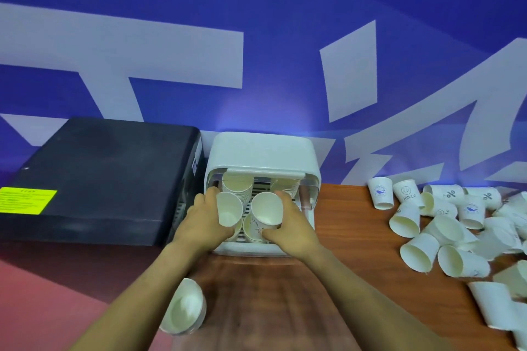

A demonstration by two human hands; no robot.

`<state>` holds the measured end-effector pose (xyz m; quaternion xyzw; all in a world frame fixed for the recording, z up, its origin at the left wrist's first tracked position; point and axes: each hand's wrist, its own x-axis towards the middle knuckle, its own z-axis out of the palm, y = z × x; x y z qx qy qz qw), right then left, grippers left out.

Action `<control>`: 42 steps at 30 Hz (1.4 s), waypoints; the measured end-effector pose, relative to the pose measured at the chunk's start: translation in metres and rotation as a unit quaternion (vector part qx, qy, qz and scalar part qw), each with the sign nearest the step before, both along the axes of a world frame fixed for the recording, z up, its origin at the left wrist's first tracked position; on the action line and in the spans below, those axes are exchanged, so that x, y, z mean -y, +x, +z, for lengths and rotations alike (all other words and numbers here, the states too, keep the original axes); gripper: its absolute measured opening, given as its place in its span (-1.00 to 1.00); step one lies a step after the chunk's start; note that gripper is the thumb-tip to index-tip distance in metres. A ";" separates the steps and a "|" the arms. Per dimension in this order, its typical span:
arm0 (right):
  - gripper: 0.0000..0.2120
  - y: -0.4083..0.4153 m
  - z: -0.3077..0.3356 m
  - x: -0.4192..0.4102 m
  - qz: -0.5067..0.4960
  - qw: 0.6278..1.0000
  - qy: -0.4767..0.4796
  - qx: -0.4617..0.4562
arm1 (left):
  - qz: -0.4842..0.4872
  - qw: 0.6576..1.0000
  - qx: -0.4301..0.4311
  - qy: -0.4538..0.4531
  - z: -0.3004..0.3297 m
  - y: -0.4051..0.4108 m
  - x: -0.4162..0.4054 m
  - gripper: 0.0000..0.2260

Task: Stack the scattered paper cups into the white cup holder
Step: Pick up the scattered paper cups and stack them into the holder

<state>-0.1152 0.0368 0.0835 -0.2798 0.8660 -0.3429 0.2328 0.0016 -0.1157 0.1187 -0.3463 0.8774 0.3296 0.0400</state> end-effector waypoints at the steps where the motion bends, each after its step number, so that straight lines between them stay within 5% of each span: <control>1: -0.22 -0.001 -0.003 0.002 -0.003 1.000 0.001 0.002 | 0.002 1.000 0.004 0.001 -0.003 -0.001 0.001 -0.38; 35: -0.22 -0.004 -0.048 0.008 0.045 0.994 0.098 0.018 | -0.040 0.988 0.149 0.011 -0.053 -0.019 0.014 -0.11; 42: -0.16 -0.015 -0.025 -0.008 0.024 0.995 0.093 0.012 | -0.059 0.993 0.102 -0.010 -0.022 -0.020 0.005 -0.16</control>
